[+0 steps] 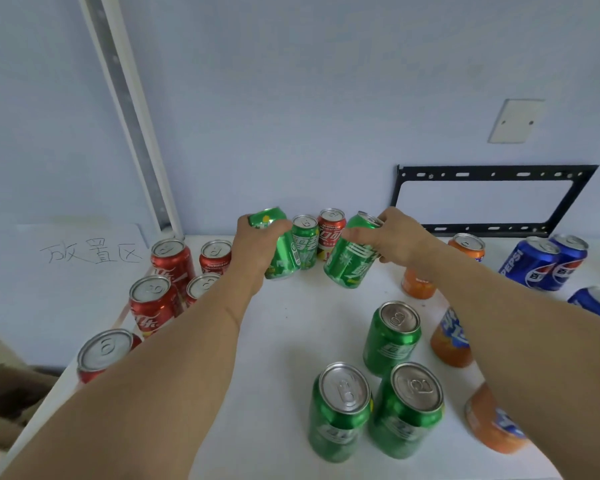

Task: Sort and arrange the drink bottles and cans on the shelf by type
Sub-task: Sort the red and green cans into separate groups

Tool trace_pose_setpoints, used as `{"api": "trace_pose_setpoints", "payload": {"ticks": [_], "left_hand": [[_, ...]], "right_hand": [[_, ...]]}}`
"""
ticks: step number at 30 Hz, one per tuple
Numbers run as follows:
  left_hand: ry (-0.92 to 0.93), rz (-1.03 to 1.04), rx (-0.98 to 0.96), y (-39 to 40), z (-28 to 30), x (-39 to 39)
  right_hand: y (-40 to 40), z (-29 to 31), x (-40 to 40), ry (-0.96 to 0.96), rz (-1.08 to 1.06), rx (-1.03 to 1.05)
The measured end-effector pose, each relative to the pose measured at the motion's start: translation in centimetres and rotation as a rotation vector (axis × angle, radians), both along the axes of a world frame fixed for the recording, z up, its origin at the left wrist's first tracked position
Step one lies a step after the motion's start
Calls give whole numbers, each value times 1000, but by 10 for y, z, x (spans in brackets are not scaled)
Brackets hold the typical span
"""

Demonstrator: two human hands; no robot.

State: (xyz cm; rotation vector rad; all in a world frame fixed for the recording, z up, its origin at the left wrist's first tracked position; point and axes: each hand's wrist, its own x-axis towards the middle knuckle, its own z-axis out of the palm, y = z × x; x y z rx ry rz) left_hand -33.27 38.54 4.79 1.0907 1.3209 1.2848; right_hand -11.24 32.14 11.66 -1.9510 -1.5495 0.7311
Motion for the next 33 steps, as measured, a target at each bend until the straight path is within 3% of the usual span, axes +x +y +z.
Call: {"api": "trace_pose_setpoints", "payload": {"ticks": [12, 24, 33], "left_hand": [[-66, -50, 12, -39, 13, 4], [-83, -130, -5, -36, 1, 12], [-67, -140, -6, -40, -9, 16]], "right_hand": [[-51, 4, -20, 52, 280, 0], [-66, -23, -44, -481, 361, -201], [-71, -33, -58, -709, 376, -160]]}}
